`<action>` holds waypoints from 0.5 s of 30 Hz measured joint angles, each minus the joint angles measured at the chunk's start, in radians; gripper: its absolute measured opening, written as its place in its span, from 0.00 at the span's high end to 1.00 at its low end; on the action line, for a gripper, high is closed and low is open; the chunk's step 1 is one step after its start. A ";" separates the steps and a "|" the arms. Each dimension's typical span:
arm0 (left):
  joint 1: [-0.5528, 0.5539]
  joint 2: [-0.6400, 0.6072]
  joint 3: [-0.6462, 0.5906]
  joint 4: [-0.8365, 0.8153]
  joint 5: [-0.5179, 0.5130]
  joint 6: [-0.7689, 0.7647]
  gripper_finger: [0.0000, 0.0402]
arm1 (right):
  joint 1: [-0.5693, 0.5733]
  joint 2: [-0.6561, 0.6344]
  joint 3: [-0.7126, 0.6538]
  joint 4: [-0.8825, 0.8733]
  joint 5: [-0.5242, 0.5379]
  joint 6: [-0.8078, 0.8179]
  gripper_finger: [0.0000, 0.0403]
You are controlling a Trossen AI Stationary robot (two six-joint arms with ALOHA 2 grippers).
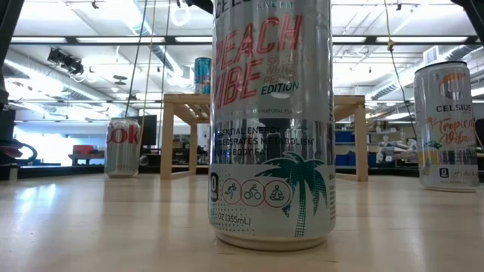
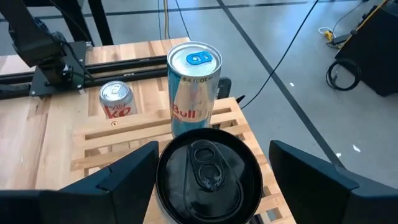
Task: Place canned beverage on shelf
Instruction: Put the top white and pink soda can on the shelf
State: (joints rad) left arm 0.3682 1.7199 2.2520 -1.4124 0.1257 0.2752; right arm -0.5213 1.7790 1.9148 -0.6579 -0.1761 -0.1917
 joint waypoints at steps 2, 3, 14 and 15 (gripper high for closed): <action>0.000 0.000 0.000 0.000 0.000 0.000 0.28 | 0.000 0.000 0.000 0.000 0.005 -0.002 0.22; 0.000 0.000 0.000 0.000 0.000 0.000 0.28 | 0.000 0.000 0.000 0.000 0.007 -0.002 0.22; 0.000 0.000 0.000 0.000 0.000 0.009 0.28 | -0.004 -0.012 0.074 -0.017 0.027 -0.020 0.22; 0.000 0.000 0.000 0.000 0.000 0.009 0.28 | -0.003 -0.012 0.082 -0.022 0.027 -0.020 0.22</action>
State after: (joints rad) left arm 0.3682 1.7199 2.2520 -1.4124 0.1257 0.2840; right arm -0.5247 1.7667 1.9971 -0.6800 -0.1490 -0.2115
